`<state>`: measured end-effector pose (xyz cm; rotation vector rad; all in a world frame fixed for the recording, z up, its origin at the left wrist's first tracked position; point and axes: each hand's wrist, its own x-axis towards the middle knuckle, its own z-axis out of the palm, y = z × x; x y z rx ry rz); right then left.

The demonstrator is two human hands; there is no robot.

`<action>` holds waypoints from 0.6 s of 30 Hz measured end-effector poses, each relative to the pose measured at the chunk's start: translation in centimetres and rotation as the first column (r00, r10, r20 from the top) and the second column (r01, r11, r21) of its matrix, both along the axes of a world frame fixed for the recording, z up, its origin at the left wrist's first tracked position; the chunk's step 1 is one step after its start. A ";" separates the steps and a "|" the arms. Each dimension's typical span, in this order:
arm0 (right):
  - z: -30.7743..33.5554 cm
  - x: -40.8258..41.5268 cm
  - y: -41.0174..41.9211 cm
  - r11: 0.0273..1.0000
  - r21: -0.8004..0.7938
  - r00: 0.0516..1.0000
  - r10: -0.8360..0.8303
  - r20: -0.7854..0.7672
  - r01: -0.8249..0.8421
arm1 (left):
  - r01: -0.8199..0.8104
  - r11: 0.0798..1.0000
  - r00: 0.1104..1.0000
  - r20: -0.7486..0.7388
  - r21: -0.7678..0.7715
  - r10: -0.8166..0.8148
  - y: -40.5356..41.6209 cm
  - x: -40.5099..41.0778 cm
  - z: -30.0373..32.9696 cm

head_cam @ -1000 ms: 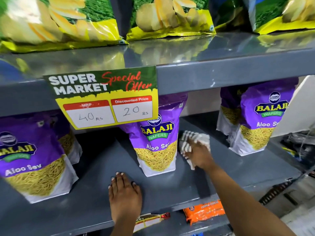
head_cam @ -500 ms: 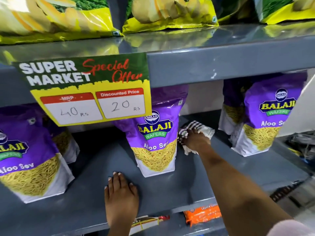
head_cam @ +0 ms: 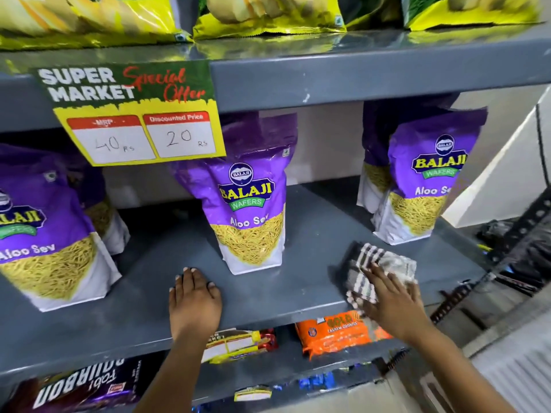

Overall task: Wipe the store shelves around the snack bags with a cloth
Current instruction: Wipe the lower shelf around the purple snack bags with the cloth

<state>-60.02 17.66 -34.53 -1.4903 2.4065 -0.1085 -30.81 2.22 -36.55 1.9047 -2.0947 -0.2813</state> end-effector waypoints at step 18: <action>-0.9 16.6 -6.4 0.957 -0.060 0.958 0.285 0.035 -0.282 | -0.057 0.998 0.996 0.072 0.006 0.056 1.0 22.1 -0.9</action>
